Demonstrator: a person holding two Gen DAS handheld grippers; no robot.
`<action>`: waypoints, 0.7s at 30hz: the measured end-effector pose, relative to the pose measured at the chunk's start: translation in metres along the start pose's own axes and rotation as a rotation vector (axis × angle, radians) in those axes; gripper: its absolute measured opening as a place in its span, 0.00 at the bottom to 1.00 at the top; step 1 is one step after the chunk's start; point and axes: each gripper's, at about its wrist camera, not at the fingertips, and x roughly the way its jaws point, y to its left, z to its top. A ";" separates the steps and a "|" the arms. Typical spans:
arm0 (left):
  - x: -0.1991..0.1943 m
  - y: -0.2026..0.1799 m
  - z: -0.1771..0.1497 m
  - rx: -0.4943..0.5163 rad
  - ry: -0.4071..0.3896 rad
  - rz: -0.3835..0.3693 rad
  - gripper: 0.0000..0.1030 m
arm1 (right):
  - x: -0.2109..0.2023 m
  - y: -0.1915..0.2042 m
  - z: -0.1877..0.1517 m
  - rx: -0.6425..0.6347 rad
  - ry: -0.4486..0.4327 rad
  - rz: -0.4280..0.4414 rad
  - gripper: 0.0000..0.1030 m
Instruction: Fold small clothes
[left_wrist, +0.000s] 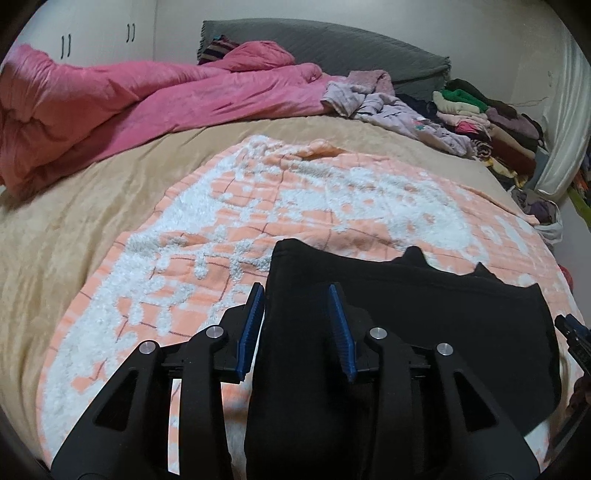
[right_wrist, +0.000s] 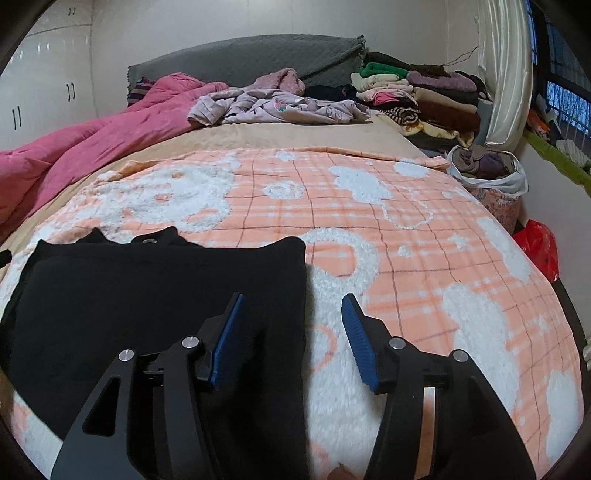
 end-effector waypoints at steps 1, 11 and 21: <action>-0.003 -0.001 -0.001 0.005 -0.002 -0.003 0.27 | -0.004 0.002 -0.001 0.000 0.006 0.010 0.51; -0.030 -0.005 -0.010 0.027 -0.008 -0.042 0.27 | -0.041 0.029 -0.019 -0.042 0.002 0.042 0.54; -0.044 -0.006 -0.023 0.046 -0.002 -0.059 0.28 | -0.071 0.048 -0.033 -0.044 -0.017 0.067 0.54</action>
